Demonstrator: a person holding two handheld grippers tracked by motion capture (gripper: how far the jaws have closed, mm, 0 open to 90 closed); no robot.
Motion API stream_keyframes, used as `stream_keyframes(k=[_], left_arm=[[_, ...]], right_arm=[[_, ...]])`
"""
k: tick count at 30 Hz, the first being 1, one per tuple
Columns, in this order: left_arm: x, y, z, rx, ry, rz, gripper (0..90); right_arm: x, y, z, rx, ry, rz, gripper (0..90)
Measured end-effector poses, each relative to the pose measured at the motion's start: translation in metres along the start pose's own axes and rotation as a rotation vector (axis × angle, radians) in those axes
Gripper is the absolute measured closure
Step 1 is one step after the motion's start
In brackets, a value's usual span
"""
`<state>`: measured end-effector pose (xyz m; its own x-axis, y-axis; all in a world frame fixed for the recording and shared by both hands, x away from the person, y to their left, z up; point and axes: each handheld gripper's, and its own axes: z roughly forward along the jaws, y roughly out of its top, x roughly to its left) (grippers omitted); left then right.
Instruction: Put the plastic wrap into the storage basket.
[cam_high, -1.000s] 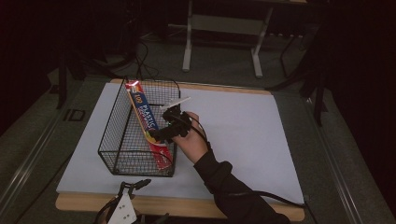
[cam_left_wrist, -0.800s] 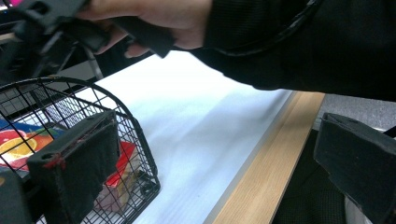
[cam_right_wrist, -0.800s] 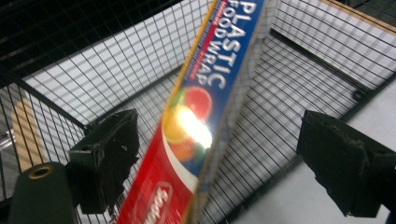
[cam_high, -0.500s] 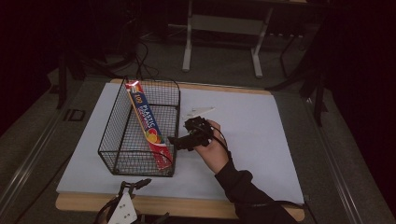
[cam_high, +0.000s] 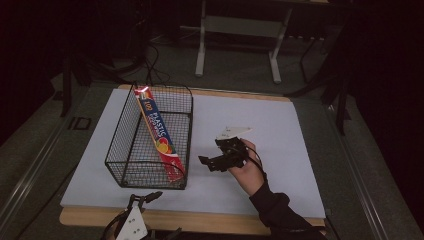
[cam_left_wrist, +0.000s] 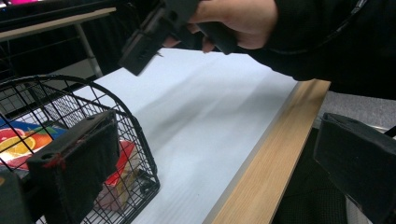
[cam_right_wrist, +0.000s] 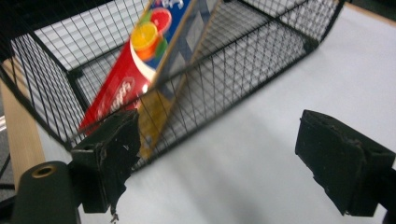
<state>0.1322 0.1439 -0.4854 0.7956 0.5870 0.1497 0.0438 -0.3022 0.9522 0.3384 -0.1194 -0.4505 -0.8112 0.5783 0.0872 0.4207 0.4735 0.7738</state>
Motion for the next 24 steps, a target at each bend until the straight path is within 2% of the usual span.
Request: stream_keyframes(k=[2,5,10,18,19,24], left_arm=[[0.000,0.000,0.000,0.001,0.000,-0.001,1.0],[0.000,0.000,0.000,0.001,0.001,0.001,1.0],[0.000,0.000,0.000,-0.001,0.001,0.002,1.0],[0.000,0.000,0.000,0.000,-0.002,0.004,1.0],[0.000,0.000,0.000,0.000,-0.002,0.005,1.0],[0.000,0.000,0.001,0.003,-0.004,0.006,1.0]], right_arm=[[-0.003,-0.010,-0.004,0.004,0.001,0.010,14.0],[-0.005,-0.016,-0.007,0.009,0.002,0.008,14.0],[-0.009,-0.034,-0.016,0.013,-0.022,-0.009,14.0],[-0.014,-0.048,-0.025,0.007,-0.032,-0.006,13.7],[-0.015,-0.055,-0.030,0.007,-0.040,-0.016,13.7],[-0.014,-0.065,-0.036,0.011,-0.048,-0.025,13.7]])
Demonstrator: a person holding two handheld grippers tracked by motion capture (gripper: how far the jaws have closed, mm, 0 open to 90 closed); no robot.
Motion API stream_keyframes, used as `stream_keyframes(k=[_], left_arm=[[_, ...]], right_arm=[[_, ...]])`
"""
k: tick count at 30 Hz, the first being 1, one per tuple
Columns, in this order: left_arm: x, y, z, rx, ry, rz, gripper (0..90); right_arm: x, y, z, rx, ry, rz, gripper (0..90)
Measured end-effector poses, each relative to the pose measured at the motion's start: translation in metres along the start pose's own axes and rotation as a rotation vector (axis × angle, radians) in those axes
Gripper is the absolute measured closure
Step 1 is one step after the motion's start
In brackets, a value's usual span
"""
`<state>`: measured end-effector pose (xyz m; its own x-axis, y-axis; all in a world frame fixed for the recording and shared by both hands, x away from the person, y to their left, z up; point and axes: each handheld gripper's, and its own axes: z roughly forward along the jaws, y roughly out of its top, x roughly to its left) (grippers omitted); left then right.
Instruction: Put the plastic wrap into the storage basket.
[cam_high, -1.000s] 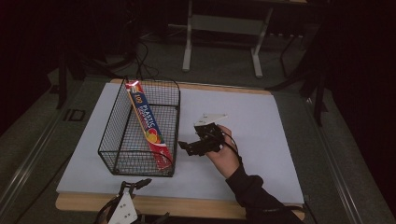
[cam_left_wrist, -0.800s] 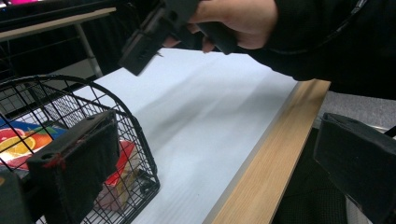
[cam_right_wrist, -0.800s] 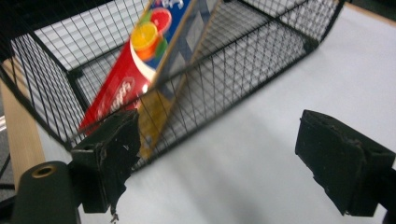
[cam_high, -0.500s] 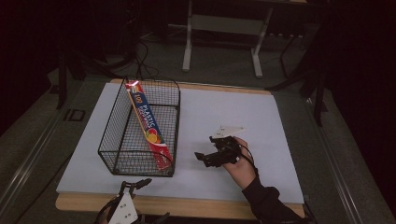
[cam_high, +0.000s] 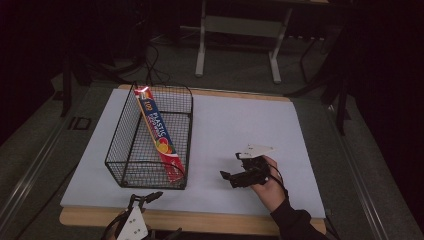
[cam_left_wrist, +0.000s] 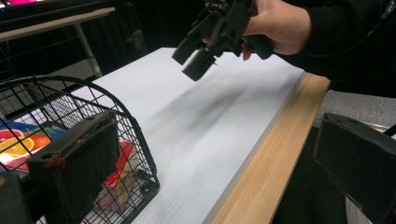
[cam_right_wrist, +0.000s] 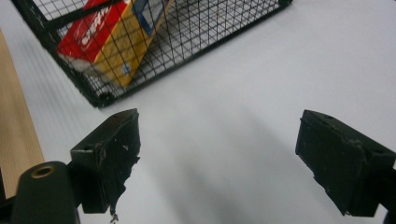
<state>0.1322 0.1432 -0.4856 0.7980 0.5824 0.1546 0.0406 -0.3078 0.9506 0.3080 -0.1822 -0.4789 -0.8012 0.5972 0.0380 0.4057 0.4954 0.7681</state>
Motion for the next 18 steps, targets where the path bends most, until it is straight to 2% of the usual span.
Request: stream_keyframes(k=[6,10,13,14,18], left_arm=[[0.000,0.000,0.001,0.003,-0.002,0.002,1.0],[0.000,0.000,0.001,0.008,-0.002,0.006,1.0],[0.000,0.000,0.001,0.008,-0.004,0.006,1.0],[0.000,0.000,0.001,0.009,-0.004,0.006,0.9],[0.000,0.000,0.001,0.012,-0.008,0.010,1.0]], right_arm=[[0.000,-0.016,-0.005,0.019,-0.019,-0.024,13.6],[0.000,-0.026,-0.009,0.002,-0.028,-0.033,13.6],[-0.001,-0.029,-0.008,0.008,-0.039,-0.041,13.6],[-0.001,-0.031,-0.007,0.010,-0.057,-0.058,13.6],[-0.001,-0.032,-0.005,0.013,-0.062,-0.055,13.6]])
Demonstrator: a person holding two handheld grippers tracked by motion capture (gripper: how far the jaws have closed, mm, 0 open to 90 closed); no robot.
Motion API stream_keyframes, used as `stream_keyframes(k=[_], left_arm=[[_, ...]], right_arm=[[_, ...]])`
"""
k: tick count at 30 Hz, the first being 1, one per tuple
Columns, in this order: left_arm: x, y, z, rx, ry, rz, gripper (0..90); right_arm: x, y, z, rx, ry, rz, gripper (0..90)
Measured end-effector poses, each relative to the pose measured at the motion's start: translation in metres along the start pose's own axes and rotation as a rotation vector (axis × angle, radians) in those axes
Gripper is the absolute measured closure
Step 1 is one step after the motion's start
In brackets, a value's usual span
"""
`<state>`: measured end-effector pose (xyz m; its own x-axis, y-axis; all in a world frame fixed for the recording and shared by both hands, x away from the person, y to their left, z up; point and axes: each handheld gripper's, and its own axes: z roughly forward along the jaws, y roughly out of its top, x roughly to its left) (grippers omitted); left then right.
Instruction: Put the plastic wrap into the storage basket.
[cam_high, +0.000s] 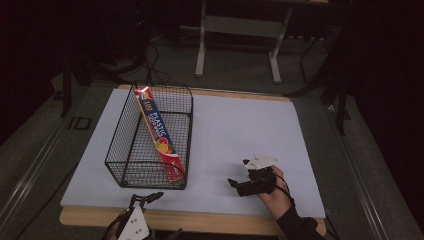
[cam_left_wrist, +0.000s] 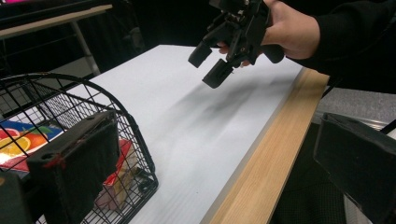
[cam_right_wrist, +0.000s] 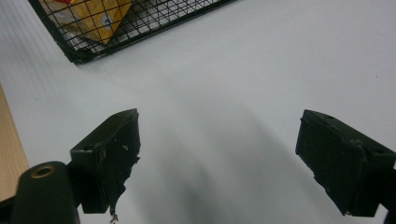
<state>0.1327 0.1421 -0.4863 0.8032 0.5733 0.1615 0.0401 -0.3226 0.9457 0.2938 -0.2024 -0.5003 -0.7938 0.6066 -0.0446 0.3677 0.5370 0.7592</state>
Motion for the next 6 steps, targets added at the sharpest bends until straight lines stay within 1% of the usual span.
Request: stream_keyframes(k=[1,3,6], left_arm=[[-0.0001,0.0000,0.0000,0.000,-0.001,0.000,1.0],[0.0000,0.0000,0.0000,0.001,-0.002,0.001,1.0],[0.0000,0.0000,0.0001,0.002,-0.002,0.001,1.0]], right_arm=[[0.0001,-0.0001,0.0002,-0.001,0.000,-0.001,13.6],[0.0010,-0.0007,0.0013,0.004,-0.021,-0.023,13.6],[0.0006,-0.0010,0.0016,0.007,-0.029,-0.028,13.6]])
